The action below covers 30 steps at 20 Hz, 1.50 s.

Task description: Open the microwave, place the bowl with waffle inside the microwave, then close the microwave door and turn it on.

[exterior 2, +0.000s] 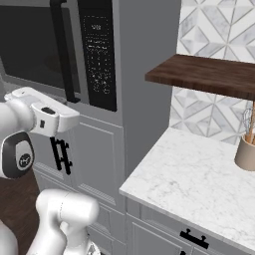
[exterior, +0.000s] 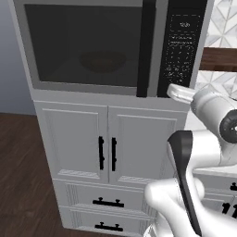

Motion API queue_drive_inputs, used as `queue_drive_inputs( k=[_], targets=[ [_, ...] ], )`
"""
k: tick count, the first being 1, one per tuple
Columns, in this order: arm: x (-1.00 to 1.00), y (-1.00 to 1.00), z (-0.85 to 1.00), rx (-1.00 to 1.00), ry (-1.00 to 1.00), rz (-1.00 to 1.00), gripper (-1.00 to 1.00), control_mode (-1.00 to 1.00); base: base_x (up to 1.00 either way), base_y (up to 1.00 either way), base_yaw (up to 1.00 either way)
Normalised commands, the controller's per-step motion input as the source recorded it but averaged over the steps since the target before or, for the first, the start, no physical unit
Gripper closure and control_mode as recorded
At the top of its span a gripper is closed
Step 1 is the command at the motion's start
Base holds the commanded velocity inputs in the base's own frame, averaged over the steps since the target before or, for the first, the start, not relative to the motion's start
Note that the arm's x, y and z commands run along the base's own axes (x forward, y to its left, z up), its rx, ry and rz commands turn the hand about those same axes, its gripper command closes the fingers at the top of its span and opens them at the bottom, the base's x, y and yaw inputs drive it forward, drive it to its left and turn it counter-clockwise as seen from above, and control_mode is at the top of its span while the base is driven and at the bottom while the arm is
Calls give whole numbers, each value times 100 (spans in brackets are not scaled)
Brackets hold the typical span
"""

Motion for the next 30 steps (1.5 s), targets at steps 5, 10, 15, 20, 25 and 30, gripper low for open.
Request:
queue_drive_inputs(
  k=[5,10,15,20,25,30],
  targets=[
    [29,-3,-3,0,0,1,100,-100,0,0,0],
    [44,-1,-2,0,0,2,100,-100,0,0,0],
    [34,-12,-2,0,0,0,100,-100,0,0,0],
    [29,-5,-16,0,0,1,100,-100,0,0,0],
    [8,-24,-16,0,0,3,100,-100,0,0,0],
    [24,-6,0,0,0,0,100,-100,0,0,0]
  ],
)
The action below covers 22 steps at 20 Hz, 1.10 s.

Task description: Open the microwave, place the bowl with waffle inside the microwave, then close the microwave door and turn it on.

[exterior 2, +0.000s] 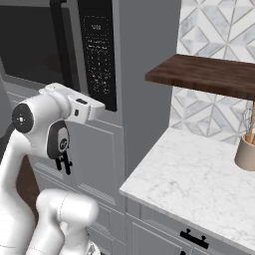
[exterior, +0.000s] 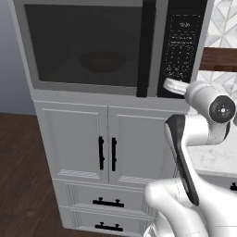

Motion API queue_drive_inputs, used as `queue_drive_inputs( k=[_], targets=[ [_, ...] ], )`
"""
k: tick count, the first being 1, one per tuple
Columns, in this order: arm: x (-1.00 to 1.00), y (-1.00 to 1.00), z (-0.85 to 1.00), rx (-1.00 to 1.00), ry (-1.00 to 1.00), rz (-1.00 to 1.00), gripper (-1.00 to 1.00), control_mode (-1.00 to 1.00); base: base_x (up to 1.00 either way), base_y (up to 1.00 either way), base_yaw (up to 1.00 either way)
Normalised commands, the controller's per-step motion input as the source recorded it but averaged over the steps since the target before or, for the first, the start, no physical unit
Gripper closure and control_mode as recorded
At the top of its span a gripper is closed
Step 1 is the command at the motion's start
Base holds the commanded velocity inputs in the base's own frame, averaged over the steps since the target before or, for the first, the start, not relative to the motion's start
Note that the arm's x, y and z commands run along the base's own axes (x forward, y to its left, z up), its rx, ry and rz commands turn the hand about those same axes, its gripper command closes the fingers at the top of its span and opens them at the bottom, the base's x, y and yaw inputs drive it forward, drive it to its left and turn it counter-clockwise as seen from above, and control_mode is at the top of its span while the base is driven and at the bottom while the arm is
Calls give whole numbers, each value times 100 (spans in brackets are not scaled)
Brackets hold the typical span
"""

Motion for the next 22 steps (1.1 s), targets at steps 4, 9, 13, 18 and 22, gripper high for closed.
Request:
queue_drive_inputs(
  k=[4,9,13,18,22],
  targets=[
    [27,-2,0,0,0,0,100,-100,0,0,0],
    [25,-7,-1,0,0,1,100,-100,0,0,0],
    [24,-11,-4,0,0,2,100,-100,0,0,0],
    [26,-4,-8,0,0,2,100,-100,0,0,0],
    [29,-1,-8,0,0,1,100,-100,0,0,0]
  ],
)
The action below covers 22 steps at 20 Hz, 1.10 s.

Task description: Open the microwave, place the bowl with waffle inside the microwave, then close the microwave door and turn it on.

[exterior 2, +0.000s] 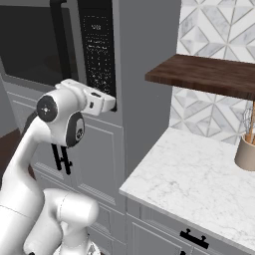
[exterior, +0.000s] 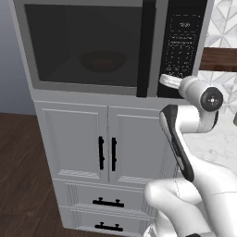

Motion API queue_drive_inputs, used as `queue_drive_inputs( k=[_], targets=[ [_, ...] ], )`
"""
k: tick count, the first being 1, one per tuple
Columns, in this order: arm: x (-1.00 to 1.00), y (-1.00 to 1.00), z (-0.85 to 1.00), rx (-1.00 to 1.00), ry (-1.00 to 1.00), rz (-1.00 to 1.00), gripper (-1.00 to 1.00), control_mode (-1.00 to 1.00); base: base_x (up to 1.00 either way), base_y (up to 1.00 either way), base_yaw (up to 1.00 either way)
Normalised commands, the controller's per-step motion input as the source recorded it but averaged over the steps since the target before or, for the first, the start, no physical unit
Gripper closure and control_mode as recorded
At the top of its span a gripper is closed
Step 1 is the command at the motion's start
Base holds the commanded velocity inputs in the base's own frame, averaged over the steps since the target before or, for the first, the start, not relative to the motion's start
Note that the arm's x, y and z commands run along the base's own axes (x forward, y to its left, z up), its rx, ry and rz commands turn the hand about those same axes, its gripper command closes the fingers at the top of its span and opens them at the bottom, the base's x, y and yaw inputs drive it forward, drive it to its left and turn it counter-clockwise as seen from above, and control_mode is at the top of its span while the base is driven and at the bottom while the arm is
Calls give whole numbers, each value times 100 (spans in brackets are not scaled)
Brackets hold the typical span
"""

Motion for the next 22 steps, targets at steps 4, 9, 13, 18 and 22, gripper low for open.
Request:
queue_drive_inputs(
  k=[4,9,13,18,22],
  targets=[
    [20,-14,-6,0,0,2,100,-100,0,0,0],
    [47,-15,-12,0,0,2,100,-100,0,0,0],
    [99,-10,-18,0,0,1,100,-100,0,0,0],
    [35,-1,-15,0,-2,1,100,-100,0,0,0],
    [-94,0,0,0,-12,0,100,-100,0,0,0]
  ],
)
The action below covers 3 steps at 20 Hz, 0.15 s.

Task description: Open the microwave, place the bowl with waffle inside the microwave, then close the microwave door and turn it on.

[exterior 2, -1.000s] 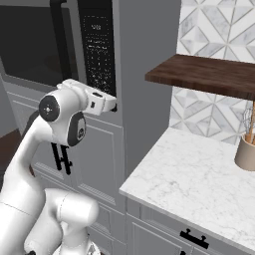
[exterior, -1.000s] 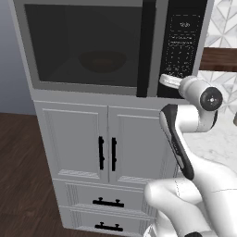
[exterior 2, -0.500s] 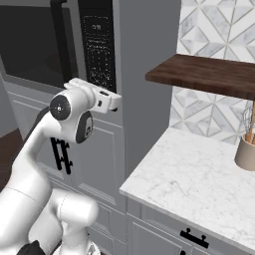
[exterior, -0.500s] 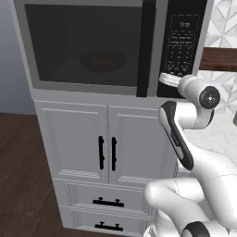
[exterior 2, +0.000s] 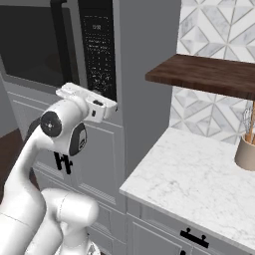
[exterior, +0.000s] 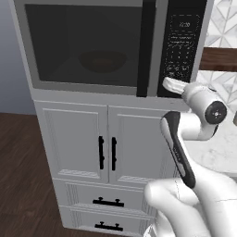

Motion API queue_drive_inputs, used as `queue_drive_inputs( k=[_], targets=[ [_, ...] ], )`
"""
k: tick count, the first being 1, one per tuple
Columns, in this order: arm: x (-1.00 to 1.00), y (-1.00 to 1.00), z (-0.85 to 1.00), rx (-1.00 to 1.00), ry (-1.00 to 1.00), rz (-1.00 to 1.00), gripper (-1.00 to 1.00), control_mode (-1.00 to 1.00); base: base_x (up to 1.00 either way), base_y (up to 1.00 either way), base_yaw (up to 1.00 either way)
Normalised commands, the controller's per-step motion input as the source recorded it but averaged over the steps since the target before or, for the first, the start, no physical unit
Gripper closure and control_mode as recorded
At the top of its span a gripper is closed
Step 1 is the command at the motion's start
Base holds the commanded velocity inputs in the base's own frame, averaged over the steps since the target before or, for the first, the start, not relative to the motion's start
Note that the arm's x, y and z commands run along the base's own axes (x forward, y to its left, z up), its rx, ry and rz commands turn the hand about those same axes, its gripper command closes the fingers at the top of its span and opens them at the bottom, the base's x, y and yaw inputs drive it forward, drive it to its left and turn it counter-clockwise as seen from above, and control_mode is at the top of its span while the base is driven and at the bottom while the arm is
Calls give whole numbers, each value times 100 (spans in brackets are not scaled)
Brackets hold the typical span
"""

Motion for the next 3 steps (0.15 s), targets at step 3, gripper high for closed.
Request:
queue_drive_inputs(
  k=[3],
  targets=[
    [-100,-5,2,0,-17,0,100,-100,0,0,0]
  ],
)
